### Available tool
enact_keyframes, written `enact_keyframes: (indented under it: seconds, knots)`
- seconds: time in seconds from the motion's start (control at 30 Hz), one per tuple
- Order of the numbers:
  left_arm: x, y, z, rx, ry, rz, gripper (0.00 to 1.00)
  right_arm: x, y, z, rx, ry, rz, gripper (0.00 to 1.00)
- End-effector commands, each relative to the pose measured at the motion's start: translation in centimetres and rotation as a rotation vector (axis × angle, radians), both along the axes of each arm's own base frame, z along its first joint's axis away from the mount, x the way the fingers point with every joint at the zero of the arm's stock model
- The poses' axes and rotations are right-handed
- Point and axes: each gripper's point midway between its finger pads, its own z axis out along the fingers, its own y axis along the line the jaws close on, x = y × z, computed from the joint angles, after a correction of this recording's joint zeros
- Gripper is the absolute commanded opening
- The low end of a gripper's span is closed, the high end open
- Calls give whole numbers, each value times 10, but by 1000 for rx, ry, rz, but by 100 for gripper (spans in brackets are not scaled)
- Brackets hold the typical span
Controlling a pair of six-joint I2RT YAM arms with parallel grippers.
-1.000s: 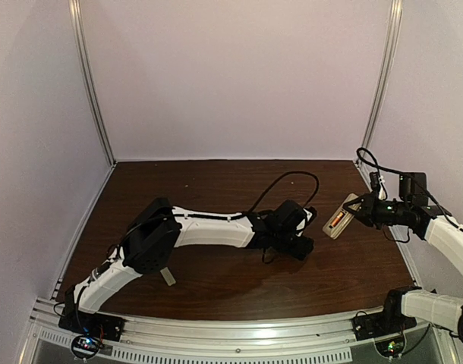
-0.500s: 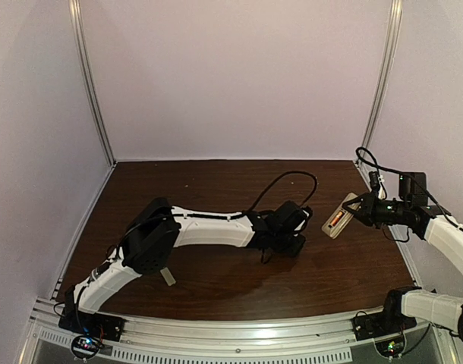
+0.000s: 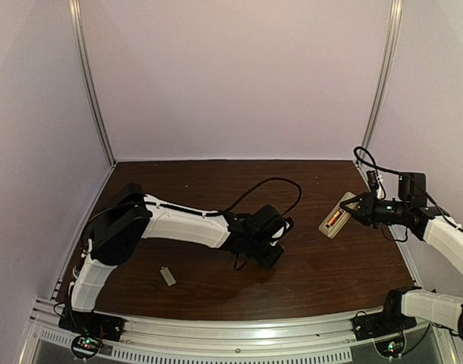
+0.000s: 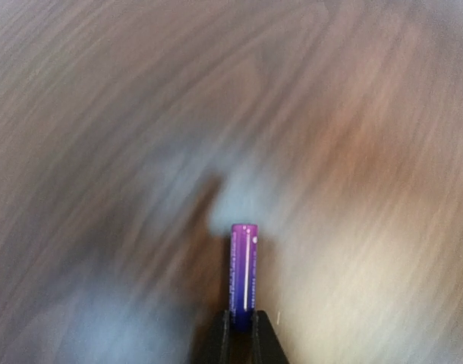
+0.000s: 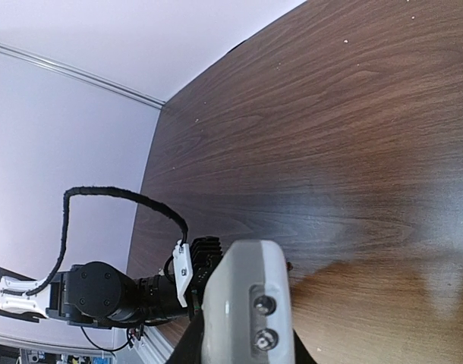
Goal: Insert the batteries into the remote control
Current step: Move the battery to the center of the board.
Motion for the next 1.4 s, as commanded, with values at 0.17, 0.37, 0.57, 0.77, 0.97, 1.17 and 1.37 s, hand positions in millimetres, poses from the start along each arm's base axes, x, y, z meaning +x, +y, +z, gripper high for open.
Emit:
enact_keyframes:
  seconds: [0.17, 0.37, 0.57, 0.77, 0.97, 1.17, 1.37]
  knots:
    - [-60, 104, -34, 229, 148, -127, 0, -17, 35, 16, 65, -92, 162, 0]
    - [-99, 147, -53, 340, 248, -283, 0, -27, 50, 14, 57, -107, 232, 0]
    - [-103, 171, -61, 446, 212, -384, 0, -42, 73, 18, 43, -140, 335, 0]
    - [-106, 191, -69, 549, 176, -569, 0, -40, 75, 13, 9, -132, 340, 0]
    - [-84, 206, -63, 593, 148, -601, 1, -38, 76, 16, 17, -134, 332, 0]
    - [-55, 216, -42, 606, 91, -584, 4, -39, 76, 18, 17, -137, 327, 0]
    - [-57, 219, -25, 558, 105, -664, 6, -37, 76, 19, 22, -137, 323, 0]
